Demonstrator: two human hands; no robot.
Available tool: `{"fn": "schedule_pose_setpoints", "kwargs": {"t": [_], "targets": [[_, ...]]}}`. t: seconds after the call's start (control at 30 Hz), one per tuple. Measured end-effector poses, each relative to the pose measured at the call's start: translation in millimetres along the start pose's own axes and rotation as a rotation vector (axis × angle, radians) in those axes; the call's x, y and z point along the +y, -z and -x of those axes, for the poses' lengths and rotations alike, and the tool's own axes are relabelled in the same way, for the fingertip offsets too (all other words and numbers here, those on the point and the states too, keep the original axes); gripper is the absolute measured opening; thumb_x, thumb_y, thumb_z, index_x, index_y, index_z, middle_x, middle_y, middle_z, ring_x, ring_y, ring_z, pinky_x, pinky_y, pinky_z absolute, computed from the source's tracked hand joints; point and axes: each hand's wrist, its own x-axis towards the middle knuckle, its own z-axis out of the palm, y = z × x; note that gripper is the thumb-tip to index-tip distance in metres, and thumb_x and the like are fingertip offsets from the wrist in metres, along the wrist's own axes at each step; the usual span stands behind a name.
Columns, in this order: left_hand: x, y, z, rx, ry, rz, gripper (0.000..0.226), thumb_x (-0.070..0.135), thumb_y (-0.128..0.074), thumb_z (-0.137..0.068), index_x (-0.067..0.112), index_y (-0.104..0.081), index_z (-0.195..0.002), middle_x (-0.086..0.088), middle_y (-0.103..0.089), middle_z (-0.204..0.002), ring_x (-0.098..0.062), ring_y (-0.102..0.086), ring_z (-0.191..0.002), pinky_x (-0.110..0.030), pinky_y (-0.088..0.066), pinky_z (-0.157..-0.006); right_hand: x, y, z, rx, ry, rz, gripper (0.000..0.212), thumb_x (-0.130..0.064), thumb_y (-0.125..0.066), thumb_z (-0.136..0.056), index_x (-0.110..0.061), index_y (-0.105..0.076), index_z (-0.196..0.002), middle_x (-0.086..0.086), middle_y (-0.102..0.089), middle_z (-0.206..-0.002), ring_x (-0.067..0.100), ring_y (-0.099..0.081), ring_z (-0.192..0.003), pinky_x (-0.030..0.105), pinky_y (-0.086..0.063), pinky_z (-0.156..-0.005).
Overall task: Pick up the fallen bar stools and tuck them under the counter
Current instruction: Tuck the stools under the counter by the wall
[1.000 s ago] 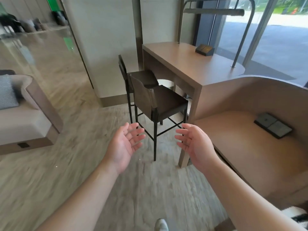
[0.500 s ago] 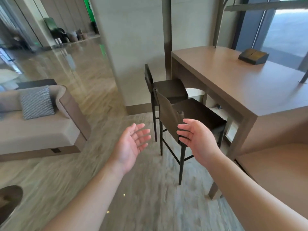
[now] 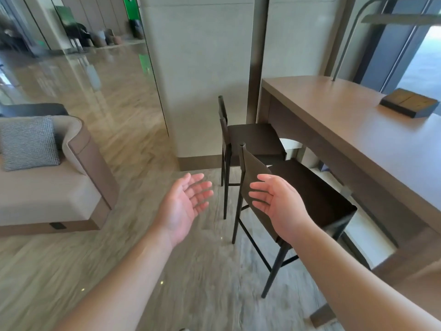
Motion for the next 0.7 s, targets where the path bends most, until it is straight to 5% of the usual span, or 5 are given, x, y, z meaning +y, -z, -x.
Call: {"fn": "schedule_pose_setpoints", "kwargs": {"t": [0.4, 0.7], "targets": [[90, 89, -208, -0.147, 0.080, -0.029, 0.044, 0.045, -0.055, -0.088, 0.015, -0.064, -0.118, -0.010, -0.071, -0.108, -0.021, -0.068, -0.092, -0.034, -0.050, -0.076, -8, -148, -164, 0.106, 0.077, -0.002, 0.019, -0.024, -0.059, -0.095, -0.019, -0.069, -0.109, 0.007, -0.075, -0.100, 0.024, -0.072, -0.093, 0.036, -0.056, -0.078], [100, 87, -346, -0.239, 0.139, -0.059, 0.039, 0.041, -0.052, -0.091, 0.013, -0.063, -0.115, -0.008, -0.071, -0.104, -0.021, -0.066, -0.092, -0.034, -0.048, -0.075, -9, -164, -278, 0.232, 0.071, 0.008, 0.019, -0.020, -0.054, -0.098, -0.015, -0.069, -0.109, 0.010, -0.075, -0.098, 0.027, -0.072, -0.093, 0.036, -0.055, -0.078]]}}
